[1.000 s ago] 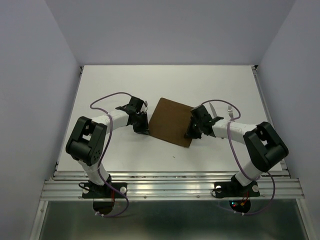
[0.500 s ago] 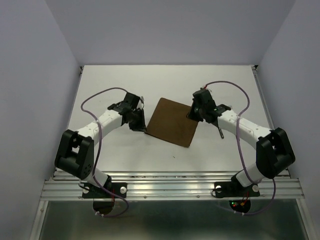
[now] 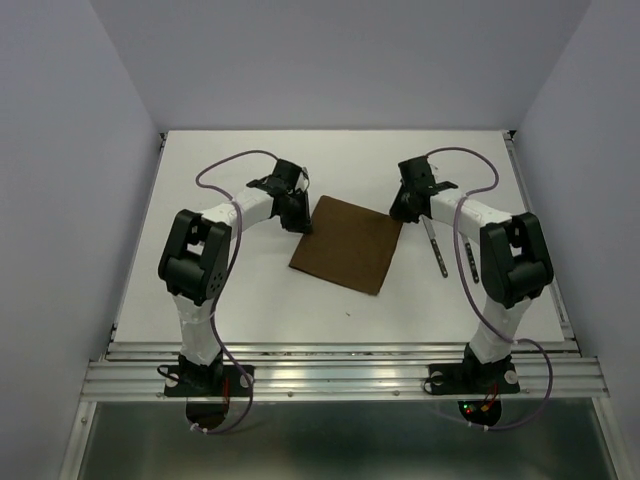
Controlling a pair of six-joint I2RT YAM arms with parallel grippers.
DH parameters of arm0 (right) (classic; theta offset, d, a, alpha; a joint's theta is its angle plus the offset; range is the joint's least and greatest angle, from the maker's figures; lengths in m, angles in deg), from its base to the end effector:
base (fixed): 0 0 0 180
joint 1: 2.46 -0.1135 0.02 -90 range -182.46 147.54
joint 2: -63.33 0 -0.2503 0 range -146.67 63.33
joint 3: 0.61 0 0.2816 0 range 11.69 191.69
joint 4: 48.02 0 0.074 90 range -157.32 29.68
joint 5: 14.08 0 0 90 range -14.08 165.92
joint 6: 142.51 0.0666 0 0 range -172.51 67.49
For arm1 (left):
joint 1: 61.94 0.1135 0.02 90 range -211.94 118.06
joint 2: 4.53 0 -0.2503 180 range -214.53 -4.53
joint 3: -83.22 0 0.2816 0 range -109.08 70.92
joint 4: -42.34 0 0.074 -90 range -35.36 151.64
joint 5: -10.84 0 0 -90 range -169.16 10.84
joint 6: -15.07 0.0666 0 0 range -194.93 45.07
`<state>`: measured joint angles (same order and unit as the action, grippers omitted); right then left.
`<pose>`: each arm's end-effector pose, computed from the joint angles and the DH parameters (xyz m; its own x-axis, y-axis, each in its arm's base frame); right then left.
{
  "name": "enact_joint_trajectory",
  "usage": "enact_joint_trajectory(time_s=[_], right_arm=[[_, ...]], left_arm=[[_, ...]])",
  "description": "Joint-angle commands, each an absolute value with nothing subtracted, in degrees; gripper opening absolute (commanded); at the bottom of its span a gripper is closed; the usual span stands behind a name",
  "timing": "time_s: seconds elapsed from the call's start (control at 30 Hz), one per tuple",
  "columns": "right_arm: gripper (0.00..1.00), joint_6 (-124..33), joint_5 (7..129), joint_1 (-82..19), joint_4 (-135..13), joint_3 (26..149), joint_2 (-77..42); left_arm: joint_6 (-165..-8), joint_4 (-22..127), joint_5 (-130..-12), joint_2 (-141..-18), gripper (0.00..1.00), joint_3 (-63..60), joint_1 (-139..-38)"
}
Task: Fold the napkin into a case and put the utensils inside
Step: Smooth out the square-folded napkin at the center of the board.
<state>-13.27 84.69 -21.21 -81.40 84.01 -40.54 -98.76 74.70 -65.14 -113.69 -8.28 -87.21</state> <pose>0.4111 0.1288 0.1525 -0.7284 0.4130 -0.5467 0.2979 0.9095 0.2901 0.4087 -0.2108 0.1583 -0.8581 -0.0284 -0.5127 0.2277 0.8739 -0.4294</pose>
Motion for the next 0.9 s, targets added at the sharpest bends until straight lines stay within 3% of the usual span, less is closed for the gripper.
enact_joint_trajectory(time_s=[0.0, 0.27, 0.53, 0.7, 0.87], right_arm=[[0.1, -14.8, 86.0, -21.1, -83.4, 88.1, -43.8], [0.1, -15.9, 85.8, -19.8, -83.4, 90.1, -51.1], [0.09, -19.0, 85.4, -19.8, -82.4, 88.3, -47.9], [0.1, -20.3, 81.2, -19.8, -80.6, 88.1, -42.5], [0.12, -19.5, 79.8, -19.8, -81.0, 86.2, -35.4]], left_arm=[[-98.2, 73.0, -63.0, -113.7, 0.23, -3.9, -87.2], [-100.4, 68.1, -61.7, -109.1, 0.23, 11.7, -88.7], [-103.2, 68.9, -61.0, -98.1, 0.23, 20.2, -91.5], [-100.7, 75.6, -67.4, -95.4, 0.24, 9.5, -91.4], [-98.3, 77.7, -69.0, -104.2, 0.24, -4.0, -89.6]])
